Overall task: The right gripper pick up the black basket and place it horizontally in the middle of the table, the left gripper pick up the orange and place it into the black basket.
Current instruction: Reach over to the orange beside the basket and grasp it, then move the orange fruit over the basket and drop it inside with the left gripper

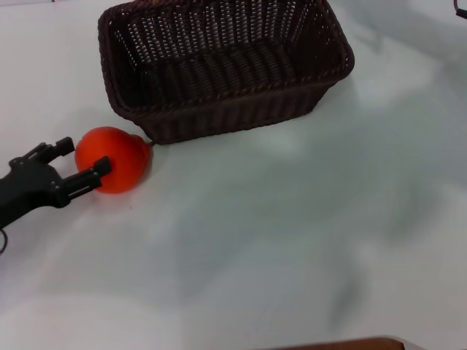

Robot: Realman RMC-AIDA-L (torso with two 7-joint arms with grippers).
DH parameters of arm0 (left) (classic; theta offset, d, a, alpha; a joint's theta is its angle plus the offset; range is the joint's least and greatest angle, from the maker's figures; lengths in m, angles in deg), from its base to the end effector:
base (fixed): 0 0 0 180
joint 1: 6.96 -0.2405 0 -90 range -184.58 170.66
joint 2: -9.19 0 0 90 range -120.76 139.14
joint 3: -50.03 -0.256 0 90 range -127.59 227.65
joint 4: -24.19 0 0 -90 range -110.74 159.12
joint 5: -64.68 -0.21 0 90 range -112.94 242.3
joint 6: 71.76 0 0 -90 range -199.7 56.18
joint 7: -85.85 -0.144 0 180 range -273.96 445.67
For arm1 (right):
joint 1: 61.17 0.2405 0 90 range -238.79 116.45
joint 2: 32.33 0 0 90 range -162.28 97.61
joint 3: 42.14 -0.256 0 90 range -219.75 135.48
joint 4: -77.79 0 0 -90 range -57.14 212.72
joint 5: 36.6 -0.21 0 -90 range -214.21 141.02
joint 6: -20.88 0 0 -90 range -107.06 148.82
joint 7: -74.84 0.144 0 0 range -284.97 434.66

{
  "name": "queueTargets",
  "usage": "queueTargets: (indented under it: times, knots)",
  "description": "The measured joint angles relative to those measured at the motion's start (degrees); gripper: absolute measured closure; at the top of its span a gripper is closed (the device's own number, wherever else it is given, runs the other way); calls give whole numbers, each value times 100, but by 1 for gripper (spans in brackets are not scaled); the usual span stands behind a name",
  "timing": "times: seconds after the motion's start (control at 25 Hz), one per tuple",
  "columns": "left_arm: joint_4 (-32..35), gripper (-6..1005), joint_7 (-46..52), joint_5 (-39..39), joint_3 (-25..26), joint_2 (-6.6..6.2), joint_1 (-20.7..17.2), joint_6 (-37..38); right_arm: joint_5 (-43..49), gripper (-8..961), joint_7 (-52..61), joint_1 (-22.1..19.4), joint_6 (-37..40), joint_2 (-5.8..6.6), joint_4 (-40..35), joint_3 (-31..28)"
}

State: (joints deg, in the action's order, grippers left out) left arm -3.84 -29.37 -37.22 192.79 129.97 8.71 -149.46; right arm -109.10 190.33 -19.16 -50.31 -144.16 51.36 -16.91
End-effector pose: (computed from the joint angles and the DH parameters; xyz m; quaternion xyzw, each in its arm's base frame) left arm -0.3481 0.2665 -0.0179 -0.8626 -0.3215 -0.2658 0.2862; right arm 0.2508 0.4286 0.0667 -0.5149 -0.7331 -0.2075 0.3929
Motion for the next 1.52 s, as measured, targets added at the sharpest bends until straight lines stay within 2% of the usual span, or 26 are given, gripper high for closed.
queueTargets:
  times: [0.16, 0.32, 0.64, 0.96, 1.12, 1.32, 1.4, 1.52]
  knots:
    - [-9, 94, -14, -30, -3, 57, 35, 126, -1, 165, 0, -2, -2, -10, 22, 0]
    - [-14, 97, -40, -34, 0, 62, 46, 173, -11, 165, 0, -41, -2, -22, 33, 0]
    - [-50, 359, -58, -41, -1, 36, 23, 69, -152, 164, 0, -126, -41, -24, 33, 0]
    - [-107, 622, -150, -1, 170, -23, -49, -638, -155, 166, 0, -140, -40, -24, 24, 0]
    - [-143, 649, -197, 4, 645, -41, -127, -1030, -160, 166, -2, -144, -45, -24, 9, 0]
    - [-280, 685, -234, 45, 1760, -52, -240, -1609, -258, 167, -15, -192, -108, -24, -9, 0]
    - [-251, 704, -227, 340, 2128, -74, -242, -1890, -334, 167, -38, -228, -175, -24, -11, 0]
    - [-197, 729, -226, 1024, 2189, -44, -166, -2166, -411, 168, -68, -259, -243, -24, -10, 5]
